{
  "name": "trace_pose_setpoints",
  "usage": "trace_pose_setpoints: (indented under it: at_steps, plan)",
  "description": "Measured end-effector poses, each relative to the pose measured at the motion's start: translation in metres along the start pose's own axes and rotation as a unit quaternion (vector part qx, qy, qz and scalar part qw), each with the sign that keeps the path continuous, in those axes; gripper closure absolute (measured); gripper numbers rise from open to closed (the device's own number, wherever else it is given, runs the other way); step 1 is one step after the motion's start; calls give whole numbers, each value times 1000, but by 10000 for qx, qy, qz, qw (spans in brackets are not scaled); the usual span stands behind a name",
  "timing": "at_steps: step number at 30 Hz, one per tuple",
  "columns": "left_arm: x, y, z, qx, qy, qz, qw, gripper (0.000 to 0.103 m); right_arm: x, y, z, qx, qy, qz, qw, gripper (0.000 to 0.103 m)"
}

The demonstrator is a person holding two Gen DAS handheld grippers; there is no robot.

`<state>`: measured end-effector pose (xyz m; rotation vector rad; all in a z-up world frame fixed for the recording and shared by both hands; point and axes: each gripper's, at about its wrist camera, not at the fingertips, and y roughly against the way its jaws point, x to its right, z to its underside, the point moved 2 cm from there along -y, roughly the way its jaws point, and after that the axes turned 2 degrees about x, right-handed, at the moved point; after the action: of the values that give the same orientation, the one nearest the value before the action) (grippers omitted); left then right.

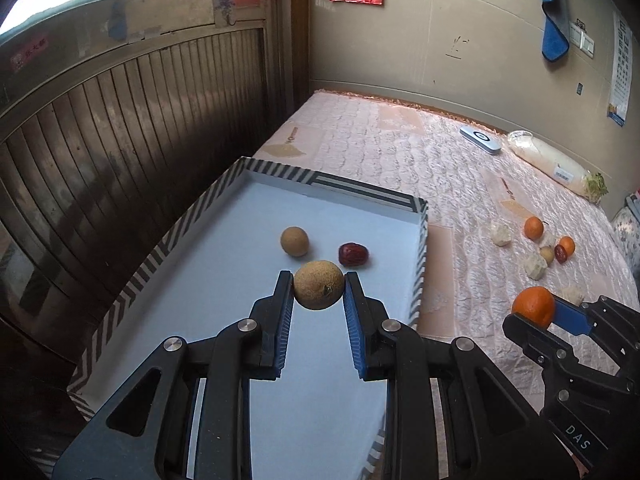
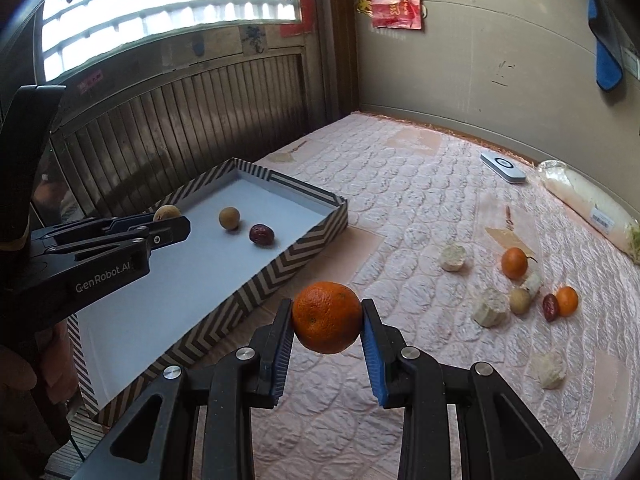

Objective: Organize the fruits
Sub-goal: 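Carry the orange and brown fruit into the tray and release both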

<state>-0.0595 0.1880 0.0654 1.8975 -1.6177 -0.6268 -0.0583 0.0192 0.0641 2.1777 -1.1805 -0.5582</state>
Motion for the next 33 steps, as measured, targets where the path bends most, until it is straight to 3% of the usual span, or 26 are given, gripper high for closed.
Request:
trace_pose_setpoints:
  at_steps: [18, 33]
  plan:
    - [-53, -37, 3, -398, 393, -320, 9979, 79, -62, -59, -32, -310, 487, -526, 9969, 71]
    - [-65, -62, 5, -814, 570, -224, 9948, 79, -91, -110, -34, -738, 725, -712, 9921, 71]
